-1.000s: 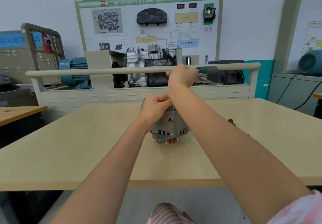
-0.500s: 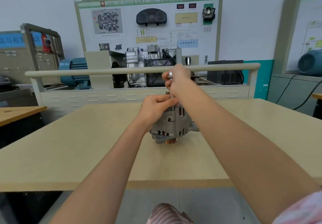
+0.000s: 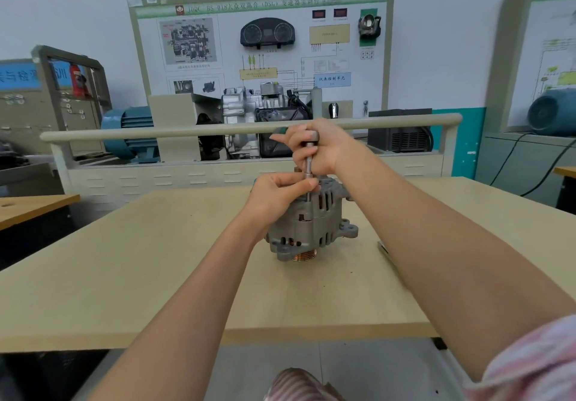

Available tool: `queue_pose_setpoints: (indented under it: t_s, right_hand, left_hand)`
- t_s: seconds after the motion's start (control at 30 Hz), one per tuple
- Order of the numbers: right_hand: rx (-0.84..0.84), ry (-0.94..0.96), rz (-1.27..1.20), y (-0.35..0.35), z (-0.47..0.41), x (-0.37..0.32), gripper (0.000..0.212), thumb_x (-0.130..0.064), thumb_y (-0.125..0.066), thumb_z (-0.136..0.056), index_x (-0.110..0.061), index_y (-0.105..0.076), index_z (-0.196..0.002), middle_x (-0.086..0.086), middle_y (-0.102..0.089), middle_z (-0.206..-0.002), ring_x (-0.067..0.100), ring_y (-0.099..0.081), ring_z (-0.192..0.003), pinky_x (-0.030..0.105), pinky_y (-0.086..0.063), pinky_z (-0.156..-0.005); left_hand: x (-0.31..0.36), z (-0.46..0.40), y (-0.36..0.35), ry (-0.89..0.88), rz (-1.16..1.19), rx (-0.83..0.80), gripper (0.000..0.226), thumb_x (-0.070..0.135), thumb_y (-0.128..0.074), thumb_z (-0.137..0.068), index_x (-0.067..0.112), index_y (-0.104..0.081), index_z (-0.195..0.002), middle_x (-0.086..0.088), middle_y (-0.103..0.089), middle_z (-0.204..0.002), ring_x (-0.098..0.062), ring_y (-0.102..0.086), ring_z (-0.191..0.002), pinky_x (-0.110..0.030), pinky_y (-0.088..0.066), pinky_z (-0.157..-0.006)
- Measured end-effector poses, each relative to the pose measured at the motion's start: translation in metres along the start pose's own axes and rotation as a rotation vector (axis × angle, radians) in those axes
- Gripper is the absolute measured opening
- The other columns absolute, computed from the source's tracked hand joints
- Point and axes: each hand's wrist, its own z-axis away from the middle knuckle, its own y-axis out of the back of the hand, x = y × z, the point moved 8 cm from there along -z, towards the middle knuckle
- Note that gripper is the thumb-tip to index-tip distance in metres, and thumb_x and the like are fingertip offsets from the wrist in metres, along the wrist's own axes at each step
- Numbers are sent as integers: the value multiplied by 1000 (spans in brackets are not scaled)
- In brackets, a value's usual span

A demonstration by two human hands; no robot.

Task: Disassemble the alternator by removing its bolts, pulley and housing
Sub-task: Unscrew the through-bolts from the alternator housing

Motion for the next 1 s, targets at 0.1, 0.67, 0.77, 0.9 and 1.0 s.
queue_pose_setpoints:
  t_s: [0.1,0.67,0.77,0.9,1.0]
  right_hand:
    - [388,371,-28,12,13,-11,20,-4,-27,-95,-12,-44,-103,-1,-44,-56,7,-41,-32,15,-22,-26]
    - [414,450,-1,11,17,-14,21,-3,-26,-95,-10,-46,-95,5,-52,-62,6,-43,-34,14,-24,-28]
    - [642,688,-88,22,31,-16,27,-2,-28,-97,-8,-36,-122,9,-52,-83,11,-50,-45,12,-31,-31]
    - [389,298,13,12,13,-13,25,-6,-23,-95,-11,-39,-76,1,-43,-41,7,-38,-26,13,-18,-28]
    - [180,126,52,6,3,-8,26,-6,-20,-94,-9,-42,-81,-5,-37,-35,4,-33,-25,13,-16,-28]
  left_hand:
    - [1,0,1,-2,8,45,10,18,-71,-82,25,-75,-76,8,-74,-74,-6,-68,-70,-19,-53,-67]
    - [0,-3,3,36,3,79,7,15,-74,-79,22,-72,-79,5,-74,-75,-8,-68,-72,-24,-53,-70]
    - [0,-4,4,46,-84,167,13,10,-71,-78,21,-66,-74,-1,-69,-77,-17,-64,-79,-35,-52,-80]
    - [1,-2,1,33,-61,109,10,24,-75,-78,18,-68,-80,3,-71,-77,-4,-64,-68,-17,-50,-64]
    - [2,-2,0,19,-27,16,10,25,-70,-84,17,-74,-87,5,-74,-81,-1,-66,-72,-12,-48,-64]
